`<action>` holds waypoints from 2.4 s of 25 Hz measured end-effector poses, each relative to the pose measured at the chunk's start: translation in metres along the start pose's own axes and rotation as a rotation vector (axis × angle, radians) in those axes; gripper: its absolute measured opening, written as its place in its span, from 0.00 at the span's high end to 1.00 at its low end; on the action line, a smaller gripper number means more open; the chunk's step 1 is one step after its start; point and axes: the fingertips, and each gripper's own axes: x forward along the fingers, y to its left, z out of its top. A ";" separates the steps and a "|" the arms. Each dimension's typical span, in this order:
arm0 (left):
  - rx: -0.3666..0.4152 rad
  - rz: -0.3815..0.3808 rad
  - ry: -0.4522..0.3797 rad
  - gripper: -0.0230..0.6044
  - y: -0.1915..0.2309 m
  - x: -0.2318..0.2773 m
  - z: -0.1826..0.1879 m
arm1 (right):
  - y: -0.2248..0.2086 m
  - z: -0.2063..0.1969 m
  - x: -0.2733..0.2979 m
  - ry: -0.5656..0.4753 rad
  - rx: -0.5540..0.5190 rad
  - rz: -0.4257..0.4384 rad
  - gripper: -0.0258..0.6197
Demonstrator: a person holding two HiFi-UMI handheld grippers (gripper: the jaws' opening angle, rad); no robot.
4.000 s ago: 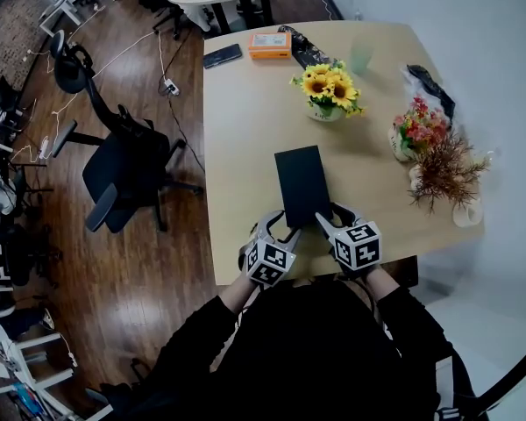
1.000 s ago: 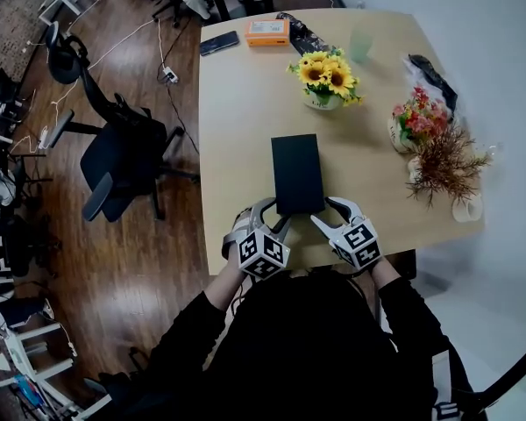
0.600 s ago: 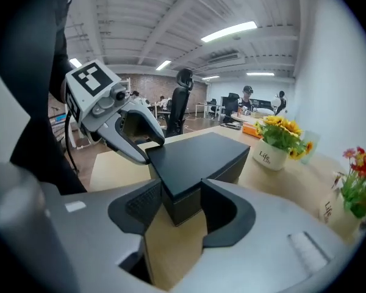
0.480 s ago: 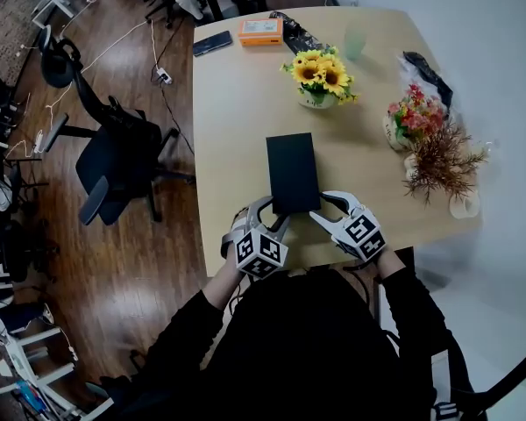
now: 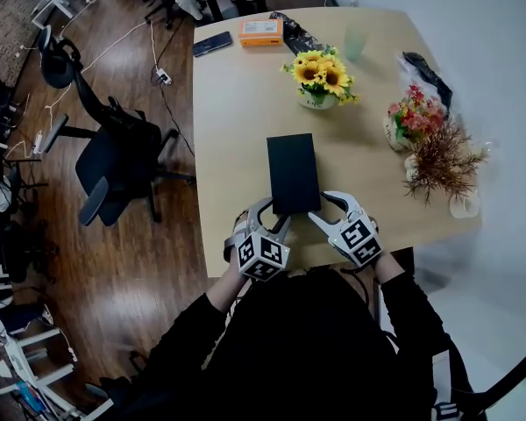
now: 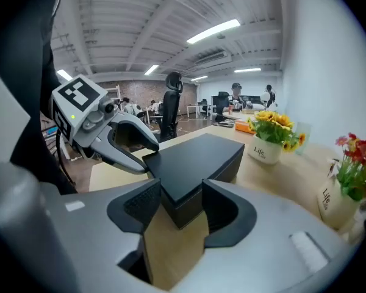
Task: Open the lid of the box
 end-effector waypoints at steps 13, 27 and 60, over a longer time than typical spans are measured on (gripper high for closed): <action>-0.046 0.020 0.008 0.67 0.006 -0.002 -0.006 | 0.007 0.004 0.009 0.045 0.178 0.085 0.53; -0.040 0.015 0.032 0.55 0.010 0.005 -0.005 | -0.011 0.014 0.021 0.021 0.270 -0.008 0.53; 0.095 0.161 -0.157 0.59 0.030 -0.049 0.059 | 0.045 0.144 0.003 -0.269 0.221 0.159 0.68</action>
